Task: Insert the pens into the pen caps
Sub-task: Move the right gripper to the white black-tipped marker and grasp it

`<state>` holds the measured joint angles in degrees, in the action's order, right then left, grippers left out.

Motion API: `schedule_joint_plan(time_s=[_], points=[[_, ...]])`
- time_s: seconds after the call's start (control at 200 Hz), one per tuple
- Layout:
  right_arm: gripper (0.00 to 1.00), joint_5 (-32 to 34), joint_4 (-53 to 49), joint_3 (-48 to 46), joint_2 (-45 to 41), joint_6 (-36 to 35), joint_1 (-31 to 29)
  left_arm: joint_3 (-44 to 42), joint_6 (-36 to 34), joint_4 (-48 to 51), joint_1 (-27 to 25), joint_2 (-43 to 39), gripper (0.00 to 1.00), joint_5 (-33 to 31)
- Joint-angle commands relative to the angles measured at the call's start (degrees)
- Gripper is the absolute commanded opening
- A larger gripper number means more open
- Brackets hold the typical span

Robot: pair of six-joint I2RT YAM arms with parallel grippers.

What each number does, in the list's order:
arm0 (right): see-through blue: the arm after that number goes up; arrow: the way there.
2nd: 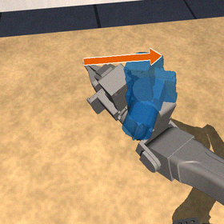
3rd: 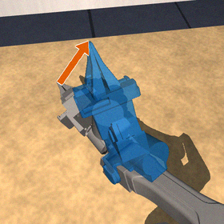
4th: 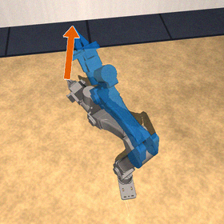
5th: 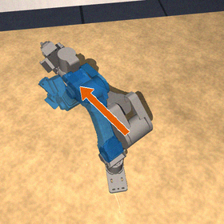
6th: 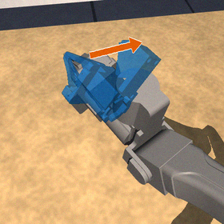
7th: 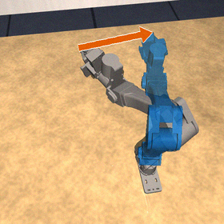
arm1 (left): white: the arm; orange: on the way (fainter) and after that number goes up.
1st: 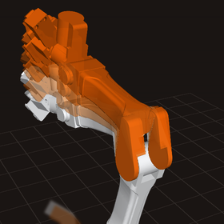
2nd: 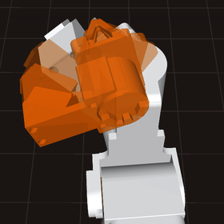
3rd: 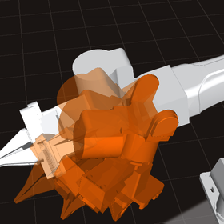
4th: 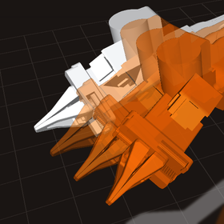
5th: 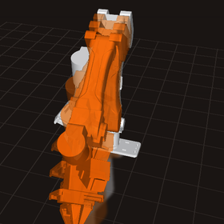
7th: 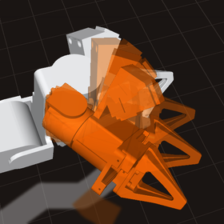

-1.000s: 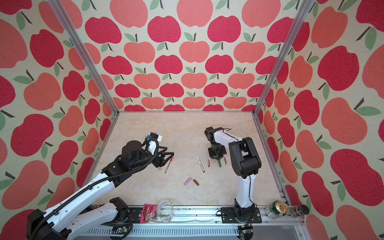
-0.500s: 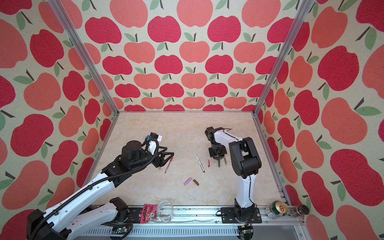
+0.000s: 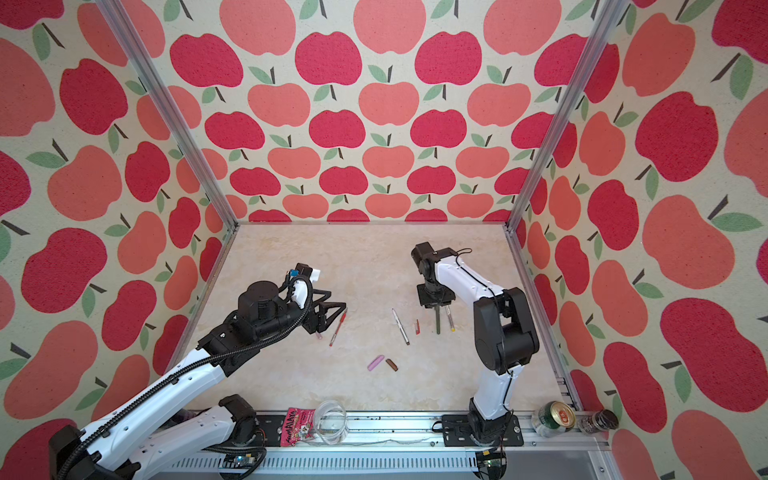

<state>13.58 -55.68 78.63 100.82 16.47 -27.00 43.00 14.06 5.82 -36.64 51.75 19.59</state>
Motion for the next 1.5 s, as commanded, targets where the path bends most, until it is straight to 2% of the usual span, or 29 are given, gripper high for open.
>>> schedule_joint_plan(time_s=[0.0, 0.13, 0.165, 0.375, 0.55, 0.825, 1.496], points=[[0.38, -5.33, 0.58, 1.02, -6.49, -0.91, -2.97, 1.09, 0.38, 0.94, 0.80, -1.93, 0.79, -2.17], [0.40, -12.05, 5.05, -2.39, -10.85, -1.10, -7.51, -0.47, 2.45, 1.12, 3.26, -4.57, 0.92, -2.64], [0.41, -12.81, 5.84, -3.29, -11.39, -1.04, -9.00, -0.91, 3.18, 1.24, 4.21, -5.42, 1.00, -2.48], [0.42, -11.09, 7.89, -6.61, -8.47, -0.07, -16.40, -3.48, 8.06, 1.51, 11.10, -10.00, 0.99, 0.47], [0.42, -9.44, 9.92, -7.66, -3.49, -0.45, -18.47, -5.15, 10.80, 1.82, 13.04, -11.21, 0.99, 2.10], [0.42, -4.93, 11.07, -7.49, 2.46, -1.48, -18.61, -7.82, 14.28, -0.63, 13.18, -11.34, 0.99, 3.61], [0.34, -6.85, 13.65, -7.57, 8.07, -2.27, -16.24, -7.93, 14.82, -2.84, 13.19, -8.69, 1.00, 5.99]])
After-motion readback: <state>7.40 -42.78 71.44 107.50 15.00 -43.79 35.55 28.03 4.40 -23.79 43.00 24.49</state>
